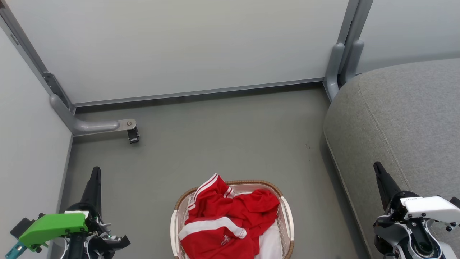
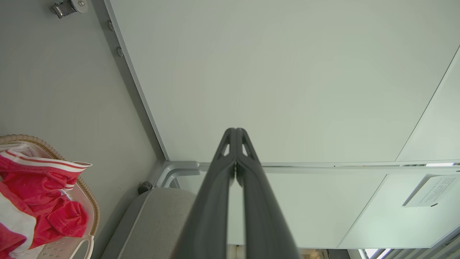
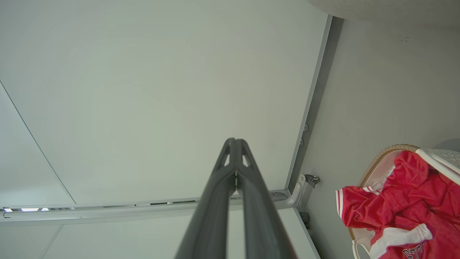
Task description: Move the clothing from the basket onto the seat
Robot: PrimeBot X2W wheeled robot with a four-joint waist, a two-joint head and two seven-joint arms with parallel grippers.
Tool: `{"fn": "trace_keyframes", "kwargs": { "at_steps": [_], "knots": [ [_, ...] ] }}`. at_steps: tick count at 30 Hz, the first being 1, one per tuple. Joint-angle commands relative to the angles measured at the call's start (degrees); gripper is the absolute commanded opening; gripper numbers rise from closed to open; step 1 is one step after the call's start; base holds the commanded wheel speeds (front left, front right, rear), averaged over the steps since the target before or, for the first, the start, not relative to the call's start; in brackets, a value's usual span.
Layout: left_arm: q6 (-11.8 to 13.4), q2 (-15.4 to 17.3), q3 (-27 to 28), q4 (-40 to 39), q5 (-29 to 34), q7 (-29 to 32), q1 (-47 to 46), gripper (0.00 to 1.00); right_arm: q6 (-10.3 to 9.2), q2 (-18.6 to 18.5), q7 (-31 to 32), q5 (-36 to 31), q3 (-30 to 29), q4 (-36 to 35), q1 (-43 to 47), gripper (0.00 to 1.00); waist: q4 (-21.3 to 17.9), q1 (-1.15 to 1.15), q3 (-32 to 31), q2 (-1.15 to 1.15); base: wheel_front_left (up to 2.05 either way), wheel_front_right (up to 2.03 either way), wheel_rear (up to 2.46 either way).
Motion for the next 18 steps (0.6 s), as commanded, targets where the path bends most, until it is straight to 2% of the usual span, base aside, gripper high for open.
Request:
{"fn": "trace_keyframes", "kwargs": {
  "at_steps": [1,18],
  "knots": [
    [-0.3,0.03,0.03,-0.07,-0.16,0.14,-0.66,0.0,0.0,-0.2,0.05,-0.07,0.02,-0.12,-0.55,0.0,0.0,0.0,0.0,0.0,0.0,0.0,0.0],
    [-0.3,0.03,0.03,-0.07,-0.16,0.14,-0.66,0.0,0.0,-0.2,0.05,-0.08,0.02,-0.12,-0.55,0.0,0.0,0.0,0.0,0.0,0.0,0.0,0.0]
  ]
}}
